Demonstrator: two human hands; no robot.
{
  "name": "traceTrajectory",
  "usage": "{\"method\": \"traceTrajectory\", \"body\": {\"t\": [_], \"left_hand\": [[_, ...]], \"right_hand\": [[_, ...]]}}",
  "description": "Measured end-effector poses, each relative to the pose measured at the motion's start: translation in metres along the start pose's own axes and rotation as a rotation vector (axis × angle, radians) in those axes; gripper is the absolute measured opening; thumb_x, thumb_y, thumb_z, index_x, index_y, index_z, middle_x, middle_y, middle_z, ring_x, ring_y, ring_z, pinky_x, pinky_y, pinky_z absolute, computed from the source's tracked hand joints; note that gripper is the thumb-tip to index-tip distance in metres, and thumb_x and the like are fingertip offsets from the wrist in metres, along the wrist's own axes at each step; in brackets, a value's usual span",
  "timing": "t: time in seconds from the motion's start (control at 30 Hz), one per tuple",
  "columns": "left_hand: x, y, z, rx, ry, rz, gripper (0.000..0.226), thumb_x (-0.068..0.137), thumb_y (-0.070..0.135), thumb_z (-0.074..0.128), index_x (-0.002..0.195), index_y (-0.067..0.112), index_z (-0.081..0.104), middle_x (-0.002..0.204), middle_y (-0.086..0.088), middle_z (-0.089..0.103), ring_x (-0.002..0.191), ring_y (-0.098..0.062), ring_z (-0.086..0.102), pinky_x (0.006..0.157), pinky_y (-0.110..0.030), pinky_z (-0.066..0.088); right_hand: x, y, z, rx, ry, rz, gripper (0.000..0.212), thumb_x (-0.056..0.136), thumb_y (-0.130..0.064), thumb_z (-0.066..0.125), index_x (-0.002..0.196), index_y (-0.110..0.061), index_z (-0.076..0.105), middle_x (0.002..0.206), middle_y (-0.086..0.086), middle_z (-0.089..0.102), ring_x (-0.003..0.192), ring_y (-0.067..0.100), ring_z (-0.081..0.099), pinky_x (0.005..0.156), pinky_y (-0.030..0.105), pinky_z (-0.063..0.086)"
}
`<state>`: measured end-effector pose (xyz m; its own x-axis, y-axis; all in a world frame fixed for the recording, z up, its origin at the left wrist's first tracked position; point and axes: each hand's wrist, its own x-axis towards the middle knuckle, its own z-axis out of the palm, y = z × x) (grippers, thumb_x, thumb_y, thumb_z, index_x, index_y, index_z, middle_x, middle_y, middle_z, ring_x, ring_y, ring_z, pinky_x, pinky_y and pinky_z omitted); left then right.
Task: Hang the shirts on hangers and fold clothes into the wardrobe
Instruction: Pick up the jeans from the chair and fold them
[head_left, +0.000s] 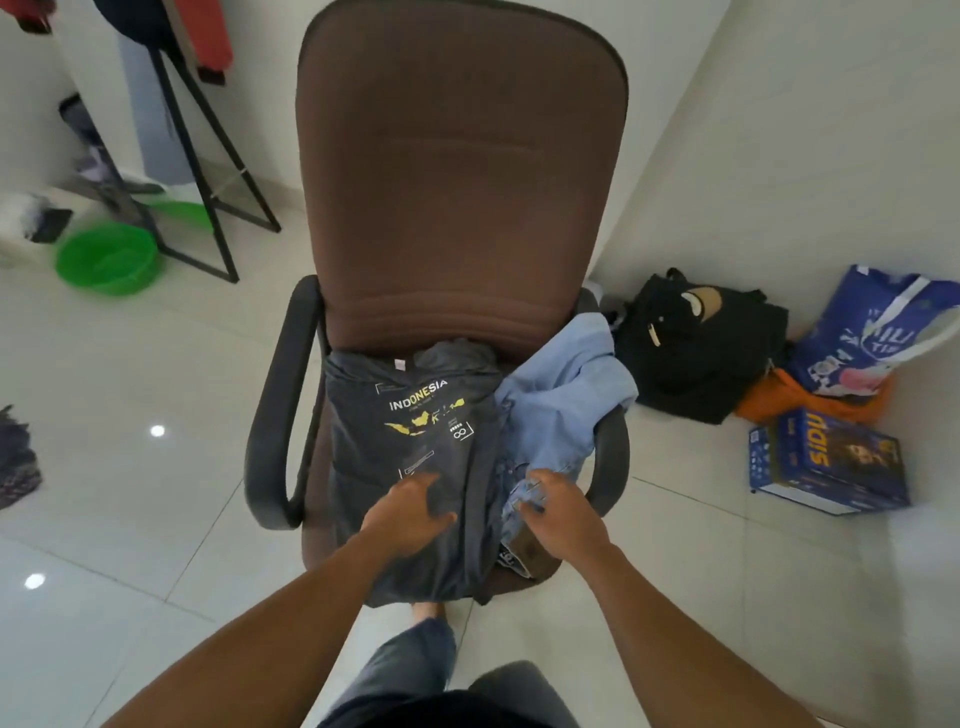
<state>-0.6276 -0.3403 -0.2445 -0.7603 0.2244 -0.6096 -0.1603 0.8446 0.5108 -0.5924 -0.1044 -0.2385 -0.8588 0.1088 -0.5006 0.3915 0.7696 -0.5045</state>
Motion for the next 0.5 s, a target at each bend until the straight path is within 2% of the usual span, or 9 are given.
{"method": "traceTrajectory", "body": {"t": [0.2, 0.3, 0.4, 0.5], "left_hand": [[0.047, 0.029, 0.018, -0.01, -0.078, -0.038, 0.077, 0.085, 0.051, 0.066, 0.15, 0.02, 0.038, 0.149, -0.008, 0.047, 0.135, -0.028, 0.047, 0.107, -0.039, 0.042], [0.065, 0.038, 0.038, -0.074, -0.114, -0.07, 0.075, 0.084, 0.051, 0.066, 0.149, 0.023, 0.04, 0.147, -0.007, 0.051, 0.131, -0.028, 0.05, 0.105, -0.039, 0.044], [0.077, 0.05, 0.06, -0.165, -0.091, -0.146, 0.062, 0.088, 0.039, 0.068, 0.142, 0.017, 0.048, 0.137, -0.014, 0.057, 0.124, -0.033, 0.055, 0.1, -0.04, 0.047], [0.084, 0.068, 0.082, -0.279, -0.042, -0.225, 0.058, 0.083, 0.042, 0.068, 0.135, 0.019, 0.055, 0.128, -0.012, 0.064, 0.115, -0.032, 0.06, 0.094, -0.038, 0.05]], "right_hand": [[0.044, 0.017, -0.018, -0.078, -0.079, 0.01, 0.05, 0.095, -0.033, 0.062, 0.141, -0.017, 0.048, 0.136, 0.011, 0.051, 0.126, 0.031, 0.05, 0.101, 0.043, 0.046], [0.074, 0.02, -0.032, -0.125, -0.12, -0.023, 0.053, 0.096, -0.034, 0.06, 0.144, -0.016, 0.045, 0.141, 0.012, 0.049, 0.13, 0.031, 0.047, 0.103, 0.044, 0.045], [0.108, 0.023, -0.049, -0.2, -0.152, -0.098, 0.053, 0.097, -0.032, 0.06, 0.145, -0.016, 0.044, 0.145, 0.011, 0.046, 0.132, 0.031, 0.046, 0.104, 0.045, 0.044], [0.142, 0.023, -0.068, -0.283, -0.199, -0.225, 0.052, 0.098, -0.034, 0.059, 0.145, -0.018, 0.044, 0.146, 0.009, 0.045, 0.133, 0.029, 0.045, 0.103, 0.046, 0.045]]}}
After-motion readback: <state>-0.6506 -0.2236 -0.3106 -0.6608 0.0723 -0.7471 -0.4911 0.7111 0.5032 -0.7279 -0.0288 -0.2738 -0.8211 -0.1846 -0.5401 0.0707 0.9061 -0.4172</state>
